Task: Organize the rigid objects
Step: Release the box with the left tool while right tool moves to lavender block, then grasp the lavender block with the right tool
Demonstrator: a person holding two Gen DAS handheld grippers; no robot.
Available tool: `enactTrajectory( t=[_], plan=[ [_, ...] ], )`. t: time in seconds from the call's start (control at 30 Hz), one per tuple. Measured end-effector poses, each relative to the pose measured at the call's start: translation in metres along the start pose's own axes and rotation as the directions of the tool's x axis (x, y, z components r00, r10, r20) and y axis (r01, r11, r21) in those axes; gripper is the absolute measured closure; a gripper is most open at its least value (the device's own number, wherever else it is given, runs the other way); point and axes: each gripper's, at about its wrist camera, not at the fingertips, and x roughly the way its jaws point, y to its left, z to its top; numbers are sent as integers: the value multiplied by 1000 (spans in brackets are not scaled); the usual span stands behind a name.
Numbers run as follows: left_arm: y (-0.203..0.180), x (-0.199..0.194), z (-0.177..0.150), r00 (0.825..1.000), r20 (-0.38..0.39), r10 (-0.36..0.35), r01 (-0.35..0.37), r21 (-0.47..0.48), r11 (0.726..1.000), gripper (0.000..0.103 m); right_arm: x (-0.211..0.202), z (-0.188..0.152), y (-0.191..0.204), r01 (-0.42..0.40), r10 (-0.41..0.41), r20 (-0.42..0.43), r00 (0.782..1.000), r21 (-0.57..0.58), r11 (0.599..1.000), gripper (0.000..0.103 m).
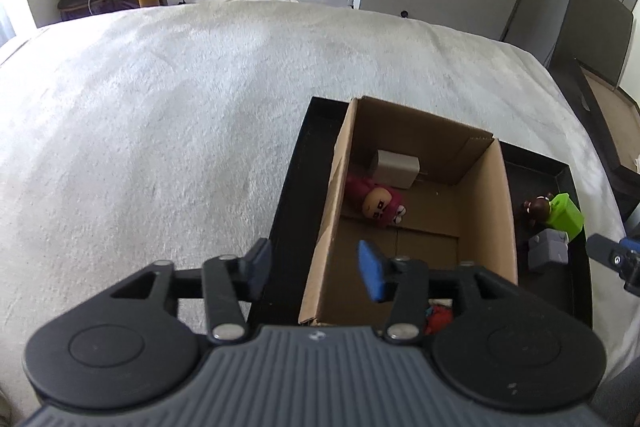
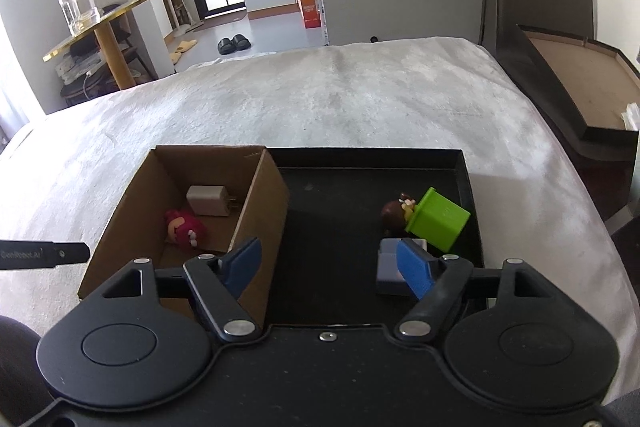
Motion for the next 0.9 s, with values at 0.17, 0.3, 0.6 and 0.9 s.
enactTrajectory(
  t=[0.17, 0.3, 0.6, 0.9],
  plan=[
    [-7, -5, 3, 999, 10, 44, -44, 2, 999, 49, 1, -5, -16, -14, 14, -2, 1000, 30, 999, 29],
    [-15, -10, 7, 998, 16, 60, -60, 2, 998, 47, 5, -8, -27, -15, 15, -5, 1000, 51, 999, 28],
    [-42, -13, 13, 996, 23, 92, -92, 31, 995, 44, 16, -13, -50, -42, 42, 4, 999, 90, 995, 20],
    [-65, -10, 15, 988, 20, 151, -152, 70, 986, 44, 43, -15, -64, -18, 20, -26, 999, 94, 995, 24]
  ],
)
